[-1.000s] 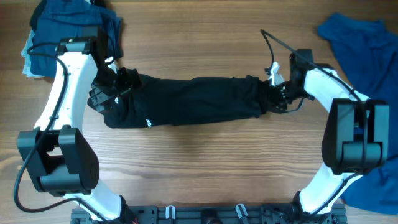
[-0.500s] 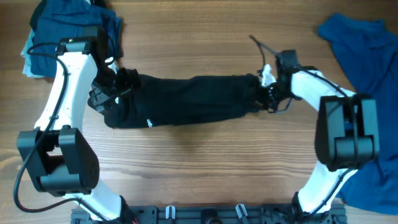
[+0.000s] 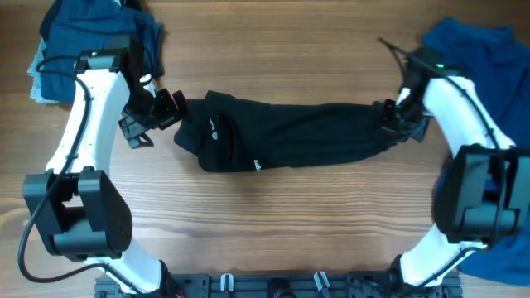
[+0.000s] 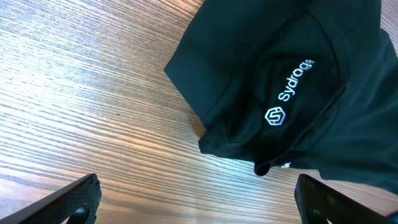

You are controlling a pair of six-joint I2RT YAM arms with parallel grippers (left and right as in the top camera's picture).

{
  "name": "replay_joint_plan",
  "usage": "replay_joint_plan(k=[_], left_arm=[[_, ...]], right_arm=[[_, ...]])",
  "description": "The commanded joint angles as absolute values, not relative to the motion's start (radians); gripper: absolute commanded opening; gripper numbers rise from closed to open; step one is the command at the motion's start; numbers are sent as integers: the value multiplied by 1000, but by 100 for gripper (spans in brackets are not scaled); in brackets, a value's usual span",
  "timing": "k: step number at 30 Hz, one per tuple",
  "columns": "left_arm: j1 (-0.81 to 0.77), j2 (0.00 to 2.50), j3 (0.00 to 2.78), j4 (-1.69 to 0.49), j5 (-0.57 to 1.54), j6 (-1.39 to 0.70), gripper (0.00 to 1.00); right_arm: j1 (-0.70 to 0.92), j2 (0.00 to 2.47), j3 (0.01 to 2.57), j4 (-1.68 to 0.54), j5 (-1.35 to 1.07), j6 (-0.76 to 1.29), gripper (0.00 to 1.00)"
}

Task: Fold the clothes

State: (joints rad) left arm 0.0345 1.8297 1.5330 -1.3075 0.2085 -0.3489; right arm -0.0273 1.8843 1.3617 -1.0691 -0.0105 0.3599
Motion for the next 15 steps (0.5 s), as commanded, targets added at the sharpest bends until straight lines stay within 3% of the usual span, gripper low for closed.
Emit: replay_joint_plan(k=[1,8,9,10,11,15], left_arm=[[30,1831,1530,-1305,221,-348,100],[30,1831,1530,-1306,228,-347,100],[30,1831,1530,-1306,228,-347,100],[30,1831,1530,-1309,228,-347,100],[30,1831,1530,-1311,228,-347,100],[30,1831,1530,-1317,228,-347,100]], right_arm=[[120,1866,1368,-1055,131,400,6],[408,1900,1348,-973,136,445,24],[427,1903,1348,-968,136,446,39],[442,1908,1348,-966,135,445,61],[449,1908,1348,-968,134,448,68],[443,1904,1355,-993,120,449,66]])
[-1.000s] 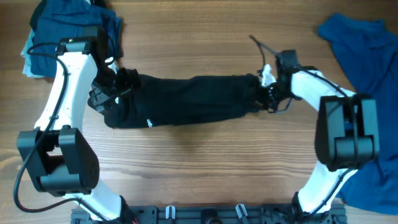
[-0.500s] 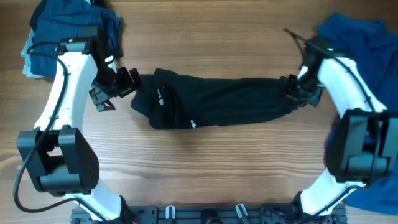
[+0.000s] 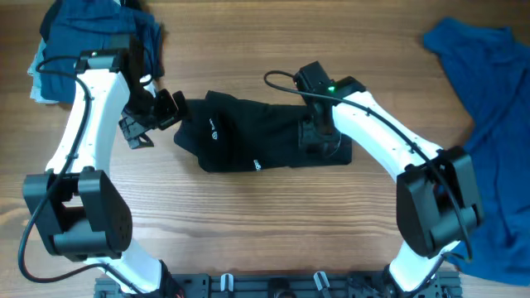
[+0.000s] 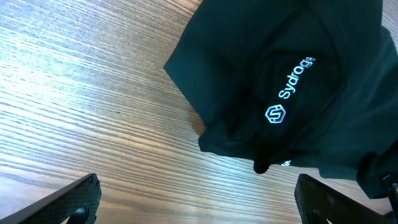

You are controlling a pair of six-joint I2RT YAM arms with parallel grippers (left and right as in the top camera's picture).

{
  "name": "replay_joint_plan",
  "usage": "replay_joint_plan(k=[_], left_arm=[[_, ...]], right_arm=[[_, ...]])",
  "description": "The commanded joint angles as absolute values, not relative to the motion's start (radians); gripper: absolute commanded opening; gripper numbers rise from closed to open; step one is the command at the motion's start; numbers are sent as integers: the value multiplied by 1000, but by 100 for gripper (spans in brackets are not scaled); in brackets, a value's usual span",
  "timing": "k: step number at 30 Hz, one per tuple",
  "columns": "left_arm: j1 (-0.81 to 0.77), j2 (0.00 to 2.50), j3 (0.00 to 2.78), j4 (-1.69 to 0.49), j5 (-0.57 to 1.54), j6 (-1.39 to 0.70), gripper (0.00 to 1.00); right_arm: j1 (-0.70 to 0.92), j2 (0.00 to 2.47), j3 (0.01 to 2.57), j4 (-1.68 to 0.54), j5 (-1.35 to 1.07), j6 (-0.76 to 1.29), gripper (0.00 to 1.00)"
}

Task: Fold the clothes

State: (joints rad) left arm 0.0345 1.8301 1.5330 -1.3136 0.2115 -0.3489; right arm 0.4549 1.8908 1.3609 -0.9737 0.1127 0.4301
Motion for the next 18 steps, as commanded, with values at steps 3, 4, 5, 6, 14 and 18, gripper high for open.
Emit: replay_joint_plan(k=[3,4,5,6,14,18], left_arm=[[30,1831,1530,-1313,228,-347,100],[30,1831,1530,-1313,228,-347,100],[30,1831,1530,-1313,228,-347,100],[30,1831,1530,-1313,228,-347,100],[30,1831,1530,-1313,228,-347,100],[30,1831,1530,-1313,228,-347,100]], right_arm=[[425,1889,1406,-1053,120,464,65],[415,1879,1428,-1076,120,474,66],[398,1867,1459,-1103,118,475,66],[374,1851,1499,-1133,116,474,67],[157,1824,1558,-1063,-159,277,64],[147,1884,1519,-1022,-208,292,32]])
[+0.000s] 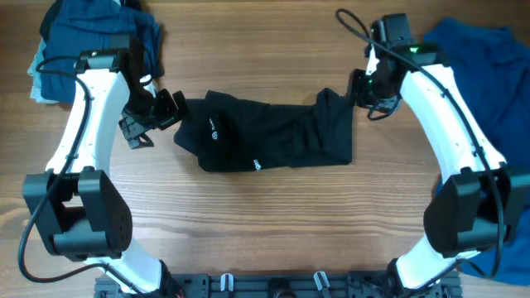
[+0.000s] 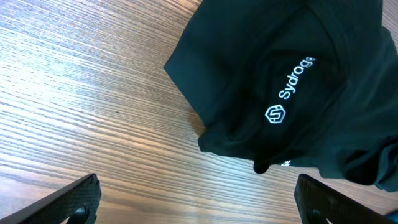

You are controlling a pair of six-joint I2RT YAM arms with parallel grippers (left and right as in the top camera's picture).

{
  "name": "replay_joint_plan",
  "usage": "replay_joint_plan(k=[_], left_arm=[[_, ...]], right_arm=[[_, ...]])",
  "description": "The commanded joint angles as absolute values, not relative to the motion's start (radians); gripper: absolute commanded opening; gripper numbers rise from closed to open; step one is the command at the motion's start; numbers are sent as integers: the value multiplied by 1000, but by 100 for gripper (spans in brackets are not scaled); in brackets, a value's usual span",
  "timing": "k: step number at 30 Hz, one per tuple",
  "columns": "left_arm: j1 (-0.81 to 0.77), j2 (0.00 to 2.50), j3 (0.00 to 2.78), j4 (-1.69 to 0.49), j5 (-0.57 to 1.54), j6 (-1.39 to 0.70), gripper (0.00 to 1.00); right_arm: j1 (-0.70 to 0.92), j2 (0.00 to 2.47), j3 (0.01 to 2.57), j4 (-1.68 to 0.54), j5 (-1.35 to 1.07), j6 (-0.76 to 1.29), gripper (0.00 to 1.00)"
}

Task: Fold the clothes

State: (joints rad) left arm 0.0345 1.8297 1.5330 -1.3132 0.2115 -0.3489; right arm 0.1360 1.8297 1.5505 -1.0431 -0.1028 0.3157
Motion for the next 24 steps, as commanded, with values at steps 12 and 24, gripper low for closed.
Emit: replay_joint_plan(k=[12,24], left_arm=[[30,1831,1530,-1321,228,-347,100],[30,1831,1530,-1306,228,-347,100]], right_arm=[[270,2082,1477,-907,-537,267,12],[303,2012,1526,-962,-683,187,14]])
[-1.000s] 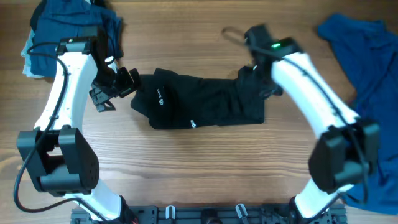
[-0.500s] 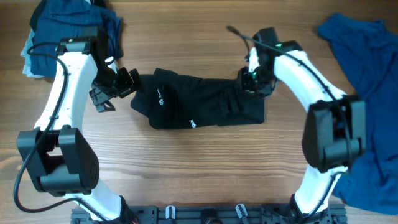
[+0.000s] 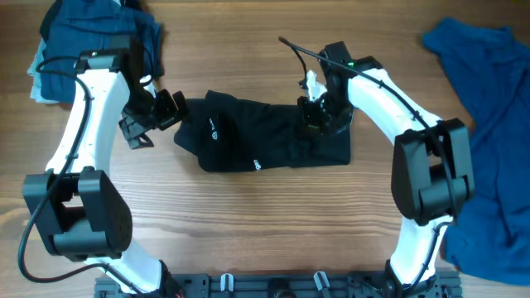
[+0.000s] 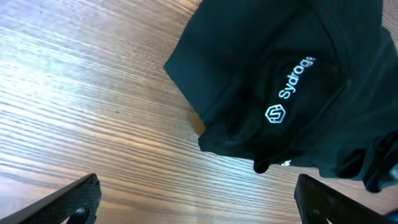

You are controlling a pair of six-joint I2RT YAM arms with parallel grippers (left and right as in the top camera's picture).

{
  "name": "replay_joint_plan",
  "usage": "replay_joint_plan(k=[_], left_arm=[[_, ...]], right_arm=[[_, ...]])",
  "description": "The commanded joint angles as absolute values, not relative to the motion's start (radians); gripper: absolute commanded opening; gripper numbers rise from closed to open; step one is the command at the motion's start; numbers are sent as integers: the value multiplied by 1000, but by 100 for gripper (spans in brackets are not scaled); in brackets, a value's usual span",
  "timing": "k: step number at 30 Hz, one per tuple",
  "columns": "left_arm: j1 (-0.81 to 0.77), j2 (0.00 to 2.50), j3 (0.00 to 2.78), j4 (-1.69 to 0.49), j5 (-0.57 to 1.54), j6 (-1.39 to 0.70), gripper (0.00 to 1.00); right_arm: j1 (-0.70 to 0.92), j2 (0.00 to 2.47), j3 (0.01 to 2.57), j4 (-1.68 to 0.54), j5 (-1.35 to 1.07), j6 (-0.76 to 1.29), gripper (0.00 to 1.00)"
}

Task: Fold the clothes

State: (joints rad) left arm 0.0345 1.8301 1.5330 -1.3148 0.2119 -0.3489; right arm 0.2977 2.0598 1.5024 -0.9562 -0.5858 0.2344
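Note:
A black garment [image 3: 265,132] lies across the middle of the wooden table [image 3: 248,223], its right end doubled back so it ends near my right arm. Its left part, with a white printed logo [image 4: 292,87], fills the upper right of the left wrist view. My left gripper [image 3: 151,116] stands open just left of the garment with bare wood between its fingers [image 4: 74,199]. My right gripper [image 3: 319,116] is down on the folded right part of the garment. Its jaws are hidden from above.
A pile of blue clothes [image 3: 83,33] sits at the back left corner behind the left arm. A large blue garment [image 3: 489,124] is spread along the right edge of the table.
My right gripper was off the cloth beyond its upper right corner; now it is on the folded right part. A dark edge has appeared low at the right in the left wrist view. The left arm is unchanged.
The black garment first lay stretched long, with my right gripper at its far right end. Then that end lay folded over toward the middle with the gripper there. Then the gripper was clear of the shorter garment, and now it is on it again.

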Motion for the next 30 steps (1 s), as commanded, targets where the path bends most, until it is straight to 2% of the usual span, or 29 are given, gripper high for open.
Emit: replay_joint_plan(k=[1,3,4,5,6,14,19,23,30], left_arm=[[30,1831,1530,-1306,228,-347,100],[30,1831,1529,-1306,228,-347,100],[30,1831,1528,-1306,228,-347,100],[30,1831,1523,-1305,228,-347,100],[30,1832,1522,-1305,228,-347,100],[30,1832,1522,-1300,228,-344,100],[30,1832,1522,-1310,227,-343,100],[30,1832,1522,-1296,228,-343,100],[30,1832,1522,-1282,227,-342,100]], right_arm=[[299,1994,1531,-959,-690,219,14],[292,1956,1551,-955,-689,234,17],[287,1911,1578,-958,-682,221,27],[282,1858,1617,-987,-622,210,78],[281,1813,1661,-1040,-498,212,99],[258,1759,1673,-1157,-170,271,100],[128,1798,1632,-1168,-168,236,100],[21,1825,1544,-1140,-294,102,100],[2,1910,1341,-945,-361,104,100]])
